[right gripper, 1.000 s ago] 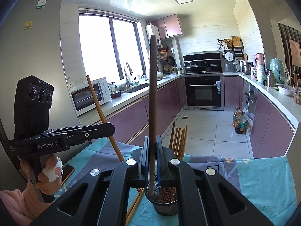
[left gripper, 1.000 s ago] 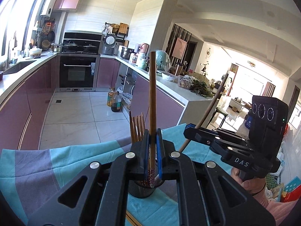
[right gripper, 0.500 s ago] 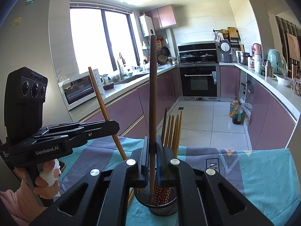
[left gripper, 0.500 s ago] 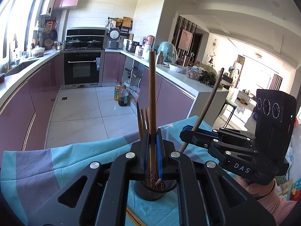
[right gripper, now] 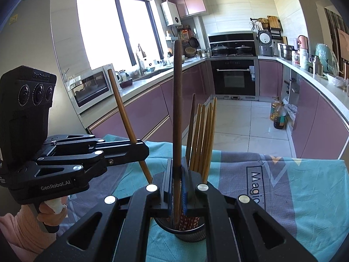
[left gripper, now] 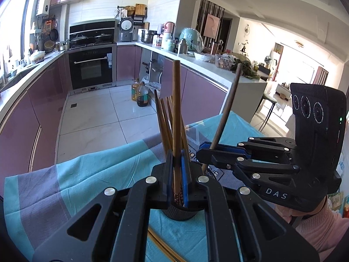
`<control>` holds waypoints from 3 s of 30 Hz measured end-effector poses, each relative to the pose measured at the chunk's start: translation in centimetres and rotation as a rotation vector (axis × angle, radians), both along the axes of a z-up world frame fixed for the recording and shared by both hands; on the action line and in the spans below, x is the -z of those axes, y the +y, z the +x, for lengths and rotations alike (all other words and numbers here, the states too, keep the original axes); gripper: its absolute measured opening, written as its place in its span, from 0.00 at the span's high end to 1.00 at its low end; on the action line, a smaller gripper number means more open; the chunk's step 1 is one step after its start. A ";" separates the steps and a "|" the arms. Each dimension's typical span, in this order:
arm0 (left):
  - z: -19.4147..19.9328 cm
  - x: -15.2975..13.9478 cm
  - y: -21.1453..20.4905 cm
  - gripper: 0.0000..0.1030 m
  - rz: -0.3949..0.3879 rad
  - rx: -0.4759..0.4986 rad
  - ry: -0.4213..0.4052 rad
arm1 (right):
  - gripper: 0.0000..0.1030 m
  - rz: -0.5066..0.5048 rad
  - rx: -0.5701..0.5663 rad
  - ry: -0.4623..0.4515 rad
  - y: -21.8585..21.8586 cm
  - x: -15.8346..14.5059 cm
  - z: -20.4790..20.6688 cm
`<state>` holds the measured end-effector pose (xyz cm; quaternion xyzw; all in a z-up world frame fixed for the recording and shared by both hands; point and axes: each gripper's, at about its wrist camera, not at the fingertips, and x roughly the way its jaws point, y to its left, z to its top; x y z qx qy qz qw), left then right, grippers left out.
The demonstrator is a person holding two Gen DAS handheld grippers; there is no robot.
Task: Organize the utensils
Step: 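Lift both chopsticks upright and lower them into the mesh cup, then open both tools to release the chopsticks inside the cup, then move both open tools back toward the last two chopsticks on the cloth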
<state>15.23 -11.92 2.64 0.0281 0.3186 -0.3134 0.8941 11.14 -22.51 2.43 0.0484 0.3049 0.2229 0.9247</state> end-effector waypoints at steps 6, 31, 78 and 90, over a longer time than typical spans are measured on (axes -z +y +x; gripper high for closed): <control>1.1 0.6 -0.1 0.93 0.026 0.005 0.033 | 0.94 -0.002 -0.001 0.036 0.4 0.8 0.7; 5.7 2.7 -0.5 0.80 0.009 -0.029 0.103 | 0.92 0.021 0.047 0.086 -0.2 2.1 2.4; -8.0 12.1 9.1 0.44 0.077 -0.289 0.095 | 0.53 -0.132 -0.119 0.218 6.3 10.8 -6.5; -7.8 13.1 9.4 0.44 0.085 -0.300 0.125 | 0.53 -0.198 -0.107 0.225 8.5 12.1 -6.2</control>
